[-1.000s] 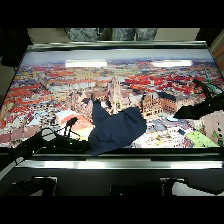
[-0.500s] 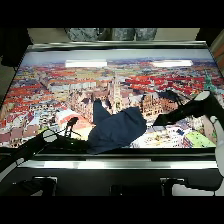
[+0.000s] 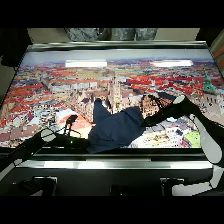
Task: Fold the shirts.
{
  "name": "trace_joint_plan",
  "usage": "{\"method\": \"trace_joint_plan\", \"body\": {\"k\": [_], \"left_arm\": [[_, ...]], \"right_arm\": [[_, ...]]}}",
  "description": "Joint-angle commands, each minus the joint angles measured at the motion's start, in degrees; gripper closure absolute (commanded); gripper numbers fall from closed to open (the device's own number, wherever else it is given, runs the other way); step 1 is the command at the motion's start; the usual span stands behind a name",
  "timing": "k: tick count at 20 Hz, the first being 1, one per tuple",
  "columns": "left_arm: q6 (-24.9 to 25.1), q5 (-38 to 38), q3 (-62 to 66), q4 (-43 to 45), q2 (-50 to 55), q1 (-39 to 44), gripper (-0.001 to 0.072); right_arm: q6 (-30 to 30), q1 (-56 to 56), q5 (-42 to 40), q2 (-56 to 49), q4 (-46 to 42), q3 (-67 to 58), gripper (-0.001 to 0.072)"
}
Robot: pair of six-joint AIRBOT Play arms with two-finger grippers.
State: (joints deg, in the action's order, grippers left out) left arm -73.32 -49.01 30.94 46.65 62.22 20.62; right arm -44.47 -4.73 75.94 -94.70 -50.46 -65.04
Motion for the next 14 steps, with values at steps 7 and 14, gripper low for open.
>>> {"method": "trace_joint_plan", "body": {"k": [7, 14], "left_arm": [[-3.19, -5.95, 47.87, 19.61, -12.68, -15.89, 0.0677], [-3.61, -13.88, 82.47, 19.63, -15.32, -18.69, 0.0677]], "right_arm": [[7.23, 0.46, -5.62, 26.16, -2.71, -34.69, 0.0667], [1.44, 0.48, -5.7, 43.71, -13.84, -50.88, 0.0667]]}}
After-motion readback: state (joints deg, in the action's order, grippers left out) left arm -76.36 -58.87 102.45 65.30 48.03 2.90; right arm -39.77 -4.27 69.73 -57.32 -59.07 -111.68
